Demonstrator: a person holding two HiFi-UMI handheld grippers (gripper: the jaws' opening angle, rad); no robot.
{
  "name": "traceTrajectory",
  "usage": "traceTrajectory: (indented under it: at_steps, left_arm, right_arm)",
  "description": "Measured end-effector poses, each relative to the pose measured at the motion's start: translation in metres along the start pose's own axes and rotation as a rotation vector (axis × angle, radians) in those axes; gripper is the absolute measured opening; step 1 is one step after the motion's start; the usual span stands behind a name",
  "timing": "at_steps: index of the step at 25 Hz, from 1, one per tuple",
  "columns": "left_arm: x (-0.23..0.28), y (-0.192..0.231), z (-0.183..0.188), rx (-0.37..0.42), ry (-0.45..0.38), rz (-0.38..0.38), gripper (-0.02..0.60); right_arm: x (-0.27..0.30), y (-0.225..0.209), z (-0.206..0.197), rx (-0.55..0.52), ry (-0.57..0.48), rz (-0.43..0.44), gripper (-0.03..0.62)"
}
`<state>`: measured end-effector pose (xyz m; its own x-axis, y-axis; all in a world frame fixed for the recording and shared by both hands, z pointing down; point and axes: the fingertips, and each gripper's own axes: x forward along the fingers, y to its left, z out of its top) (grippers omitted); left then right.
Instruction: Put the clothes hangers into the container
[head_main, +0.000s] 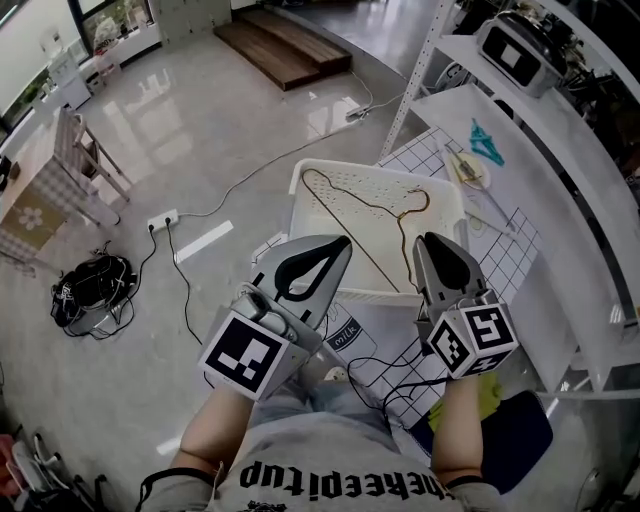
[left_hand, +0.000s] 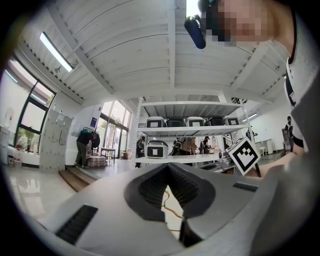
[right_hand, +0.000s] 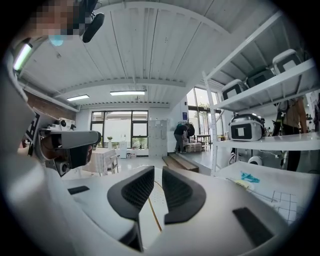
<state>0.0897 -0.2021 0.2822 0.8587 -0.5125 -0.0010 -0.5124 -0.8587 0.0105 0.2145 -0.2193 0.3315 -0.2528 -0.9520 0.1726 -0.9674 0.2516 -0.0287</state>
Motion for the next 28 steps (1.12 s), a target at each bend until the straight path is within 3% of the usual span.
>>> traceTrajectory:
  at_steps: [10, 28]
  left_arm:
    - [0.006, -0.016, 0.003, -0.004, -0.006, -0.073, 0.014]
    - [0.034, -0.064, 0.005, -0.013, -0.008, -0.274, 0.014]
  right_arm:
    - [-0.025, 0.003, 0.011, 0.018, -0.036, -0.058, 0.015]
    - [-0.074, 0.006, 0.024, 0.039, -0.079, -0.172, 0.015]
